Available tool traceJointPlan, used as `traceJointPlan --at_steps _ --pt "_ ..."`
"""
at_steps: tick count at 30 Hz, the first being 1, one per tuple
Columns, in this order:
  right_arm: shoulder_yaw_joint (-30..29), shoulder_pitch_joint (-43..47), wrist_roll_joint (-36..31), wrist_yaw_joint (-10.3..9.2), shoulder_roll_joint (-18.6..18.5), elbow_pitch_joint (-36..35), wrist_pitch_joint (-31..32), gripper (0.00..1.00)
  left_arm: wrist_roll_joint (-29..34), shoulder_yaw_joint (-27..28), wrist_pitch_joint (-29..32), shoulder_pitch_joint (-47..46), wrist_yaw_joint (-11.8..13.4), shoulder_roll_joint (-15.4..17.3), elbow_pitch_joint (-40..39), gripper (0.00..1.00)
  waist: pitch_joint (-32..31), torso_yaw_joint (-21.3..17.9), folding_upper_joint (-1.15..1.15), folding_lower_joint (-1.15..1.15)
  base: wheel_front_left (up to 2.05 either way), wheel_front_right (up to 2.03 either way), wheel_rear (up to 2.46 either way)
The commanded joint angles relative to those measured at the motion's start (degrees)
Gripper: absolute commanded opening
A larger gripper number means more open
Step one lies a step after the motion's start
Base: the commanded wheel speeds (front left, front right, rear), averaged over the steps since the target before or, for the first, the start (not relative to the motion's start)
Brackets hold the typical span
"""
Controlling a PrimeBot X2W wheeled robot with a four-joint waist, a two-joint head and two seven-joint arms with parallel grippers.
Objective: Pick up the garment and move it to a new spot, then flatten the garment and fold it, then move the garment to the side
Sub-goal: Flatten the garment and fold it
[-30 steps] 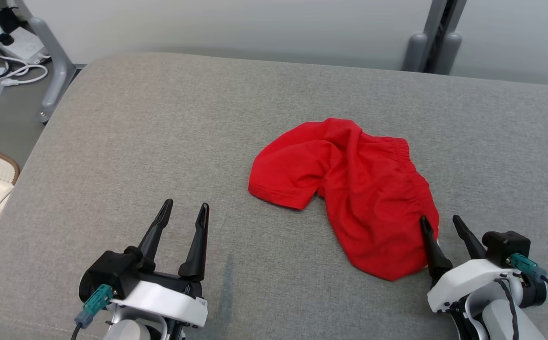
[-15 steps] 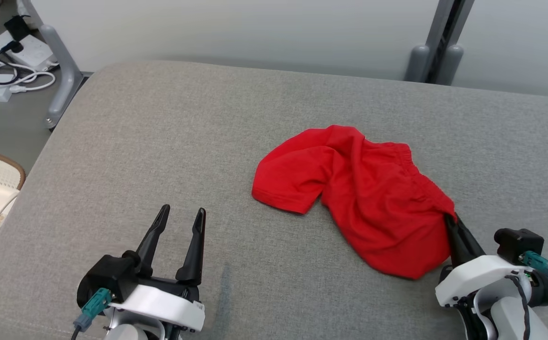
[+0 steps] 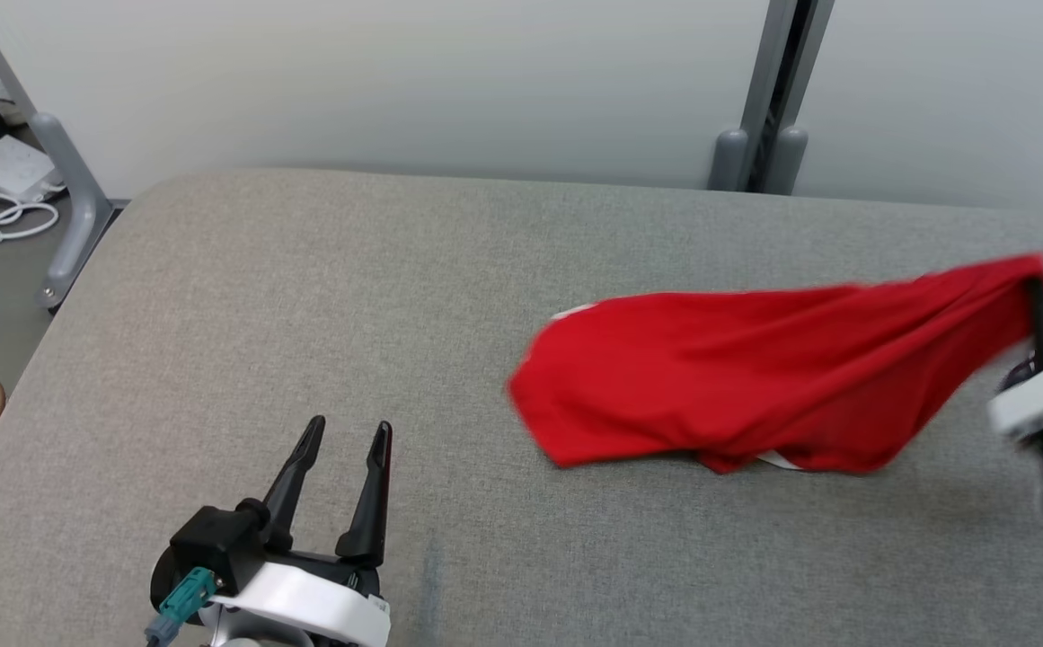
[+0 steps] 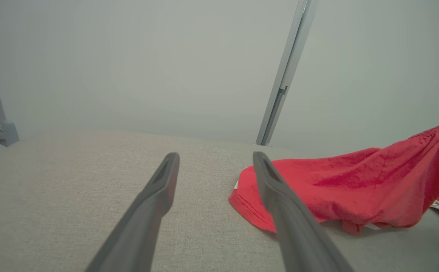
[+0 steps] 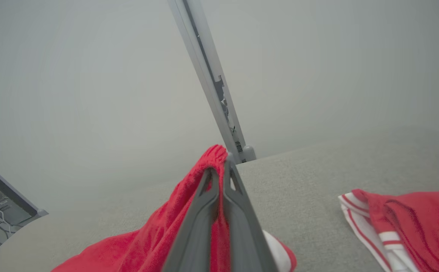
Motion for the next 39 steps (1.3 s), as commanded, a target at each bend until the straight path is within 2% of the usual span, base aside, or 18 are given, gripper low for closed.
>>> traceJointPlan --at_steps 1,7,11,16,21,27,33,34,35,39 --pt "-0.5 -3.1 1.1 -0.02 -3.0 -0.4 1.2 0.00 -0.3 -0.2 -0.2 0.3 0.0 0.1 0.3 1.00 -1.0 -0.4 0.00 0.00 0.00 0.00 0.00" --pt "1.0 -12.7 0.3 0.00 -8.8 -1.5 4.0 0.00 -1.7 -0.6 -0.2 1.3 0.3 0.2 0.5 1.00 -2.7 -0.2 0.00 0.00 0.00 0.00 0.00" --pt "2.5 -18.2 -1.3 0.00 -8.8 -2.1 4.4 0.00 -2.4 -0.7 -0.2 1.9 0.5 0.2 0.3 1.00 -3.2 0.3 0.00 0.00 0.00 0.00 0.00" --pt "6.9 -21.0 -2.7 0.00 -5.2 -2.8 6.2 0.00 -4.8 -1.1 -0.2 2.0 0.8 0.2 -0.1 1.00 -2.9 1.4 0.00 0.00 0.00 0.00 0.00" --pt "14.2 -18.1 -2.3 0.00 0.5 -2.9 7.2 0.00 -5.4 -1.7 -0.2 1.0 1.1 0.2 -0.4 1.00 -2.1 3.3 0.00 0.00 0.00 0.00 0.00" --pt "22.9 -14.4 -1.0 0.00 6.9 0.0 6.9 0.00 -6.0 -2.3 -0.2 0.2 1.3 0.2 -0.2 1.00 -1.4 6.0 0.00 0.00 0.00 0.00 0.00" --pt "32.6 -11.6 1.4 -0.01 9.0 5.0 7.8 0.00 -6.7 -3.5 -0.2 0.0 1.6 0.2 0.1 1.00 -1.3 8.5 0.00 0.00 0.00 0.00 0.00" --pt "34.3 -11.4 2.0 -0.01 9.0 5.8 8.0 0.54 -6.9 -3.7 -0.2 0.0 1.7 0.2 0.1 1.00 -1.3 8.8 0.00 0.00 0.00 0.00 0.00" --pt "36.1 -10.9 4.1 0.00 9.1 6.0 8.6 1.00 -7.0 -3.9 -0.2 0.1 1.7 0.2 0.2 1.00 -1.4 9.1 0.00 0.00 0.00 0.00 0.00" --pt "42.3 -11.3 7.2 -0.01 9.1 6.9 7.7 1.00 -7.2 -4.1 -0.2 0.4 1.9 0.2 0.1 1.00 -1.5 9.4 0.00 0.00 0.00 0.00 0.00"
